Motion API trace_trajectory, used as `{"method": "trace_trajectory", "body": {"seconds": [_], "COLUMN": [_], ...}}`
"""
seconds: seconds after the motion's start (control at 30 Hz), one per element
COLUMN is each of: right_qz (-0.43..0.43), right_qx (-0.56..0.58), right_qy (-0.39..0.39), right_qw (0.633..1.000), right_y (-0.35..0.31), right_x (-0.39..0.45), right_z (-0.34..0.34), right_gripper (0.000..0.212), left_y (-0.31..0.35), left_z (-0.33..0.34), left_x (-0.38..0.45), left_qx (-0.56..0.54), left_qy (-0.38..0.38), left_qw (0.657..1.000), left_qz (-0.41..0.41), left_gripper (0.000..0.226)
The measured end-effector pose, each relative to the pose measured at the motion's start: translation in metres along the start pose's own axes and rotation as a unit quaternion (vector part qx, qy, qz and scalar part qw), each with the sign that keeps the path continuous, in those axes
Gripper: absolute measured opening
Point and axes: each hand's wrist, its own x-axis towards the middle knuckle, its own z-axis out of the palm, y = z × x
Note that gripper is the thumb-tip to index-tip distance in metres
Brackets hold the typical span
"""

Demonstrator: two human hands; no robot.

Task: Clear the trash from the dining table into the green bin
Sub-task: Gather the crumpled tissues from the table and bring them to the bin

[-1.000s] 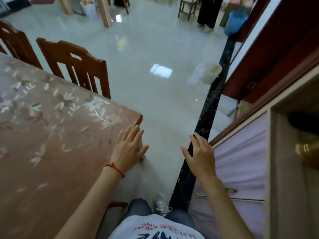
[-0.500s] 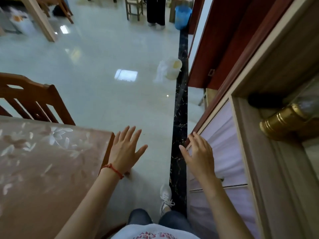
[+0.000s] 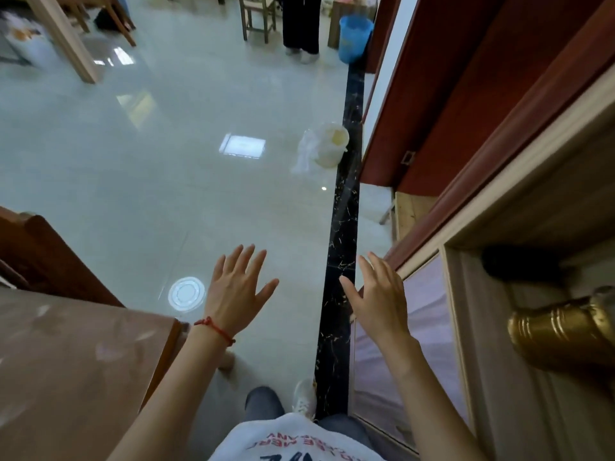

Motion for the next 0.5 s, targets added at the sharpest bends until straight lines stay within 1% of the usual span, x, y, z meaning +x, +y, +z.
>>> {"method": "trace_trajectory", "body": {"seconds": [0.2, 0.37, 0.5], "right_qz": [-0.013, -0.015, -0.009], "right_qx": [-0.008, -0.008, -0.004], "right_qy": [-0.026, -0.035, -0.037], "right_qw": [1.0, 0.999, 0.999], "right_y": [0.003, -0.003, -0.015], "right_x": [0.06, 0.141, 0.212], "right_z": [0.01, 0.028, 0.04], "right_gripper": [0.061, 0.06, 0.059], "left_y": [-0.006, -0.028, -0.046], "left_z": [-0.004, -0.009, -0.017], "left_x": [0.061, 0.139, 0.209], "left_qx": [0.002, -0.003, 0.002], "left_qy": [-0.01, -0.012, -0.02], "left_qw": [1.0, 1.0, 1.0], "left_qz": [-0.013, -0.028, -0.023], "left_gripper": [0.076, 0.075, 0.073]}}
